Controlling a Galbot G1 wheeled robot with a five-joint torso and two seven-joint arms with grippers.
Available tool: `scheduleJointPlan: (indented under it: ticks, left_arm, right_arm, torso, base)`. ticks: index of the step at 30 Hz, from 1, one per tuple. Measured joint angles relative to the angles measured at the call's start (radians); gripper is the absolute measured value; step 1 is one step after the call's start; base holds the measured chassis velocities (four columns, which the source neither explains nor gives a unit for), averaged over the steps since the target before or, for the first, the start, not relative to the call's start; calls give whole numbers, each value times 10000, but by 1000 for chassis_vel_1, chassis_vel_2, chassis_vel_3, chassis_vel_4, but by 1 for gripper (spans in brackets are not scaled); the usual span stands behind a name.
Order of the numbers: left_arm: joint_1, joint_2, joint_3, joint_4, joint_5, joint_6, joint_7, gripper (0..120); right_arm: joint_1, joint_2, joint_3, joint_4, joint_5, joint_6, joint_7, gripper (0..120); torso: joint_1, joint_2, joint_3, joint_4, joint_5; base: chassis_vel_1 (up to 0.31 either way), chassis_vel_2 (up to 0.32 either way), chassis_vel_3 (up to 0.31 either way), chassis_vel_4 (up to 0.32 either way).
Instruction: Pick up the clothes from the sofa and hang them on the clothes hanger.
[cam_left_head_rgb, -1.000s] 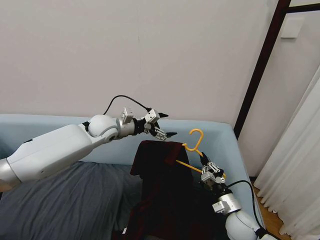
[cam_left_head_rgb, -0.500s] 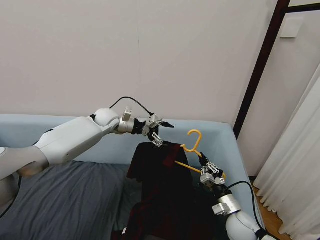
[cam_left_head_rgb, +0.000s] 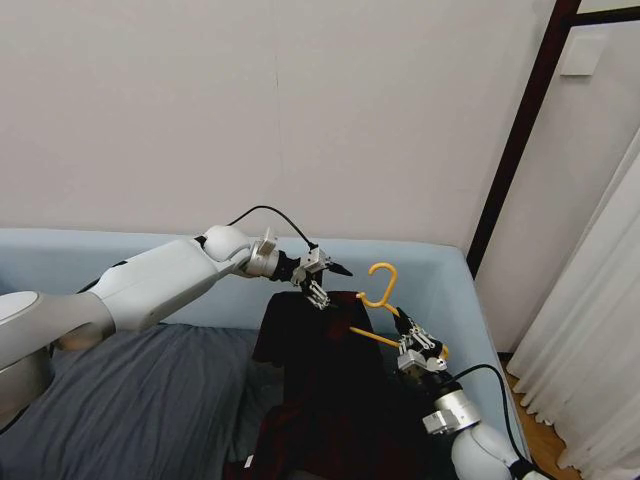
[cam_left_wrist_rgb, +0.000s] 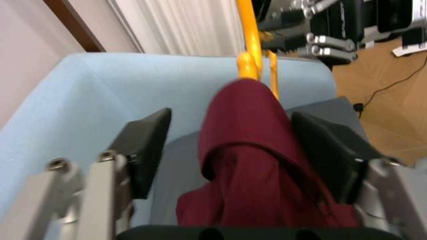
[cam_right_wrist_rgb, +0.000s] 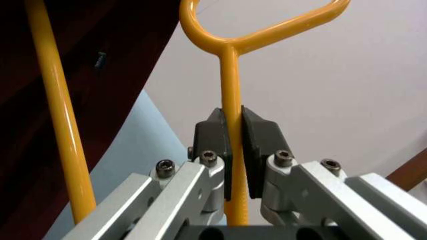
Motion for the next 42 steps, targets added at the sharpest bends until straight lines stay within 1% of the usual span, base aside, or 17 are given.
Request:
scheduleJointPlan:
  ticks: [1, 2, 6, 7, 10, 11, 15, 21, 33, 35, 36, 38, 41, 42]
  left_arm:
    - [0, 0, 0, 0, 0, 0, 0, 68]
    - [23, 3, 37, -39, 14, -2, -64, 62]
    - [116, 89, 166, -349, 12, -13, -253, 45]
    - [116, 89, 166, -349, 12, -13, -253, 45]
    - [204, 110, 194, -428, 4, -13, -254, 30]
    - [204, 110, 194, -428, 4, -13, -254, 30]
    - [236, 87, 197, -406, -7, -2, -254, 12]
    - [263, 129, 197, -442, -16, 11, -246, 11]
    - [571, 560, 32, -962, -78, 46, -450, 11]
    - [678, 654, -53, -1018, -93, 48, -540, 11]
    - [678, 654, -53, -1018, -93, 48, -540, 11]
    - [779, 780, -159, -1050, -184, 68, -642, 11]
    - [884, 865, -338, -1097, -287, 59, -750, 11]
    - [884, 865, -338, -1097, -287, 59, -750, 11]
  right_arm:
    - [0, 0, 0, 0, 0, 0, 0, 4]
    - [11, -5, 0, -16, -49, 26, 0, 4]
    - [1, 2, 82, -134, -518, 272, 17, 4]
    - [1, 2, 82, -134, -518, 272, 17, 4]
    - [-7, 22, 108, -202, -662, 380, 40, 4]
    - [-7, 22, 108, -202, -662, 380, 40, 4]
    - [12, 45, 110, -223, -747, 438, 48, 4]
    - [-12, 66, 135, -220, -823, 476, 59, 4]
    - [-128, -52, 176, 108, -808, 430, 24, 4]
    - [-195, -105, 220, 302, -643, 348, 20, 13]
    - [-195, -105, 220, 302, -643, 348, 20, 13]
    - [-339, -216, 270, 457, -475, 252, 26, 22]
    - [-552, -364, 307, 811, -307, 243, -20, 36]
    - [-552, -364, 307, 811, -307, 243, -20, 36]
  torso:
    - [0, 0, 0, 0, 0]
    - [0, 0, 0, 1, 0]
    - [0, 0, 0, -1, 0]
    - [0, 0, 0, -1, 0]
    - [0, 0, 0, 0, 0]
    - [0, 0, 0, 0, 0]
    - [0, 0, 0, -1, 0]
    - [0, 0, 0, 0, 0]
    - [0, 1, 0, -1, 0]
    - [0, 0, 0, 0, -1]
    - [0, 0, 0, 0, -1]
    - [0, 0, 0, 2, -3]
    - [0, 0, -1, -2, -2]
    - [0, 0, -1, -2, -2]
  base:
    - [0, 0, 0, 0]
    - [0, 0, 0, 0]
    - [0, 0, 0, 0]
    - [0, 0, 0, 0]
    - [0, 0, 0, 0]
    - [0, 0, 0, 0]
    - [0, 0, 0, 0]
    - [0, 0, 0, 0]
    - [0, 0, 0, 0]
    - [0, 0, 0, 0]
    - [0, 0, 0, 0]
    - [0, 0, 0, 0]
    - [0, 0, 0, 0]
    - [0, 0, 0, 0]
